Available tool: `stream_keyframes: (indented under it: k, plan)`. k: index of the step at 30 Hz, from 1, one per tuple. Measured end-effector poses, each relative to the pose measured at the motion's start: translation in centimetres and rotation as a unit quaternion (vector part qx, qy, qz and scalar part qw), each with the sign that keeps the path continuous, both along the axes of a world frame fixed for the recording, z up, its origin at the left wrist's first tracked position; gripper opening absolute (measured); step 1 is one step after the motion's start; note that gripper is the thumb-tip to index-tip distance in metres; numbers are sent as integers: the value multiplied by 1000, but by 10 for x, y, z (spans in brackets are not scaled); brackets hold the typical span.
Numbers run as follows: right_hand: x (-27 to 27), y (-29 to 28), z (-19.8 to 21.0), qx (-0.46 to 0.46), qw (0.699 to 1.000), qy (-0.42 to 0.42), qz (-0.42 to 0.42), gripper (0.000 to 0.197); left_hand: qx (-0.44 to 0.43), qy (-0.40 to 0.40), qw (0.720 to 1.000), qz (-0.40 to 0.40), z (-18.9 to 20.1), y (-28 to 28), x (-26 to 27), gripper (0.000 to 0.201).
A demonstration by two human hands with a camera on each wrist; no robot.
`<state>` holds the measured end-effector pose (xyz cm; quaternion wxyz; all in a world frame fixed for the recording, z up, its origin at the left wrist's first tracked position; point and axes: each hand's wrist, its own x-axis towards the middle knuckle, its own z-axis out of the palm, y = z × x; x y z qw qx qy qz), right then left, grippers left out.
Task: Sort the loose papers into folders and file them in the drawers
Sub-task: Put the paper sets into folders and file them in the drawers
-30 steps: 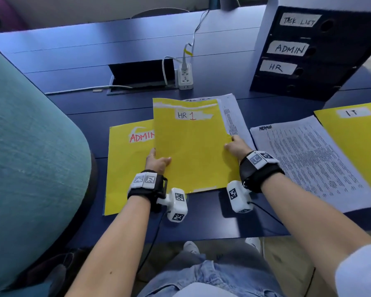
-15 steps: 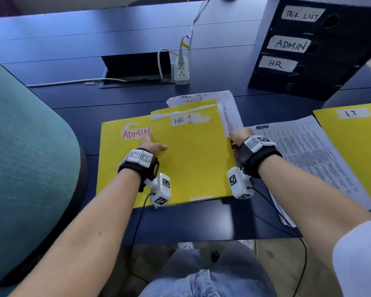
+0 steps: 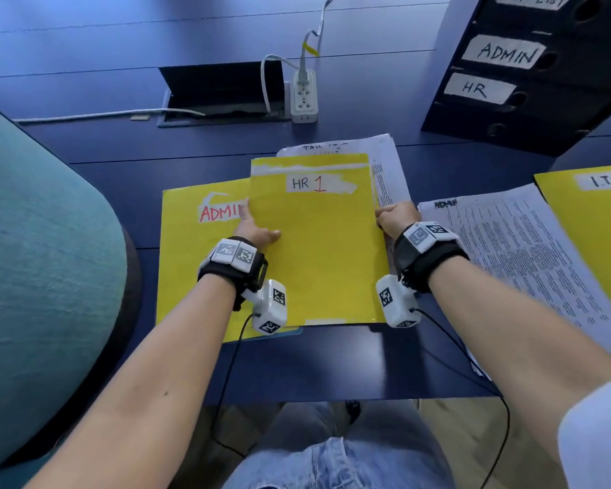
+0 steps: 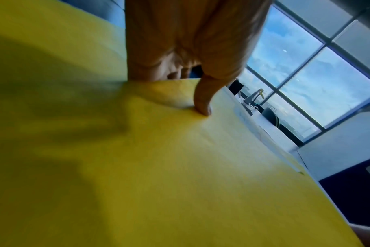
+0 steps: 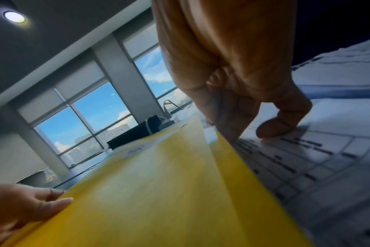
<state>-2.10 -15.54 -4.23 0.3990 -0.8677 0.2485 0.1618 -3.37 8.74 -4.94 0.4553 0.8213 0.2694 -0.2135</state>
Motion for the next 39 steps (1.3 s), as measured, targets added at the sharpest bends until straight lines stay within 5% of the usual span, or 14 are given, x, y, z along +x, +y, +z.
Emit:
stream_keyframes:
  k: [4,7,9,11,14,21,24,28,31,33,36,39]
  plan:
    - [-4,9,1,-29,999,4,24,17,42,28,994,93,-4,-4,4,66]
    - [-13,14,-4,-49,998,-13,22,31,42,41,996,66,-9,0,7,54]
    - [-18,20,-6,-82,995,-10,50,23,33,46,997,45,-11,3,8,50]
    - [-21,24,-9,-100,993,9,68,14,20,42,998,42,-12,5,9,52]
    - [-27,29,-10,-114,991,11,66,34,-18,51,998,36,-10,8,5,70]
    - [-22,8,6,56,998,-26,-7,42,-170,-86,974,125,-16,14,-14,57]
    - [-22,6,29,154,976,-154,-27,6,-221,-186,951,113,14,9,-9,35]
    - [-25,8,73,198,905,-371,-54,27,-306,-349,883,70,74,2,-2,23]
    - [-33,12,83,202,882,-421,-58,18,-349,-397,847,53,92,-1,4,23]
    - [-41,16,71,222,891,-393,-49,15,-314,-381,869,39,85,-5,1,28]
    - [-50,19,52,179,943,-280,-35,60,-273,-345,898,1,66,-9,-5,30]
    - [-47,18,50,153,958,-239,-35,66,-258,-335,906,-3,65,-9,-3,33]
